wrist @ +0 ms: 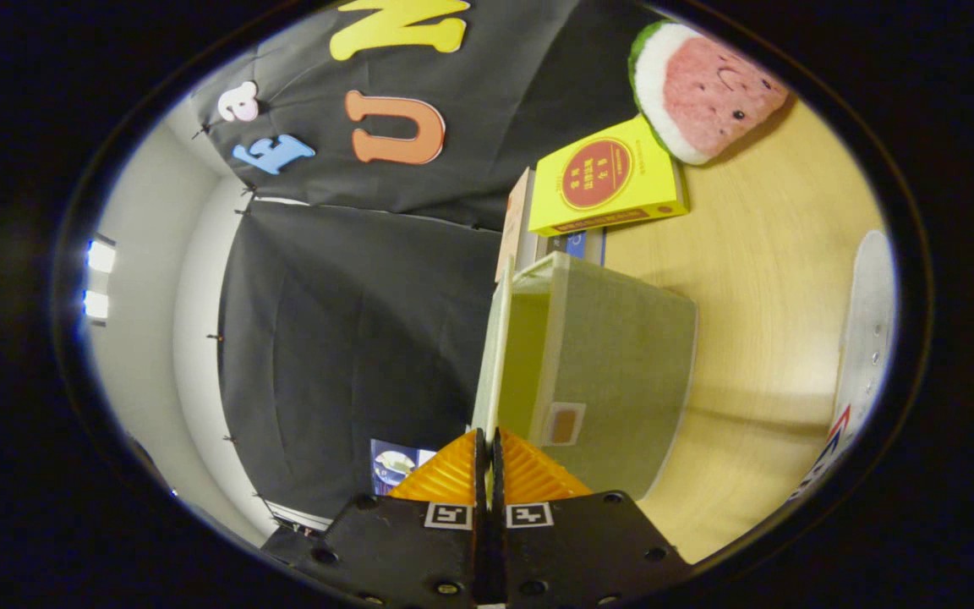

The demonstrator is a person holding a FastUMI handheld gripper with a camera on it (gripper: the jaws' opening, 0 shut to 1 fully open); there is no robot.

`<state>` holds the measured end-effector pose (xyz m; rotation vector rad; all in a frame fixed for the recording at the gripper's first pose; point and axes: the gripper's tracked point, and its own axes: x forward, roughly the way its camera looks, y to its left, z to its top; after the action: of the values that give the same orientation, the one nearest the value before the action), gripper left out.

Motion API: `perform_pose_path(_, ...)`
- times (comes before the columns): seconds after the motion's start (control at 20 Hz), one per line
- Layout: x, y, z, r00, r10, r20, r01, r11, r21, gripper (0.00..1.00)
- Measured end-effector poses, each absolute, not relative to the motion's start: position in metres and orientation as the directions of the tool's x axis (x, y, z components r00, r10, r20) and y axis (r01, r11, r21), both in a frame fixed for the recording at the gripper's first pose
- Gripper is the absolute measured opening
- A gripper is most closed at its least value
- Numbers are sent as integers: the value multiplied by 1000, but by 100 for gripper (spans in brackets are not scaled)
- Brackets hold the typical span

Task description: Open the storage box then place both shoes into the box .Put the left shoe in first, then the right shoe, with the right side of both shoes facing outward in a uniform manner.

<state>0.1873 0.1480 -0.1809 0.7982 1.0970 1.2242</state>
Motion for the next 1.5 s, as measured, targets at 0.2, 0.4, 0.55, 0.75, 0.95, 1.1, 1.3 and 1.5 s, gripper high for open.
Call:
perform_pose_path(0.2,172,165,-140,4,975,-221,-361,207,909,0)
perform_pose_path(0.4,157,197,-97,19,964,-266,-404,251,880,0)
perform_pose_path(0.55,146,233,-67,33,948,-317,-453,296,841,0)
perform_pose_path(0.75,131,291,-39,41,923,-382,-505,349,789,2)
perform_pose_path(0.95,124,355,-31,53,897,-440,-538,397,744,5)
perform_pose_path(1.1,115,400,-29,64,878,-474,-562,424,710,9)
perform_pose_path(1.3,113,449,-41,79,845,-529,-576,472,668,14)
perform_pose_path(1.5,96,488,-52,55,830,-555,-601,471,646,54)
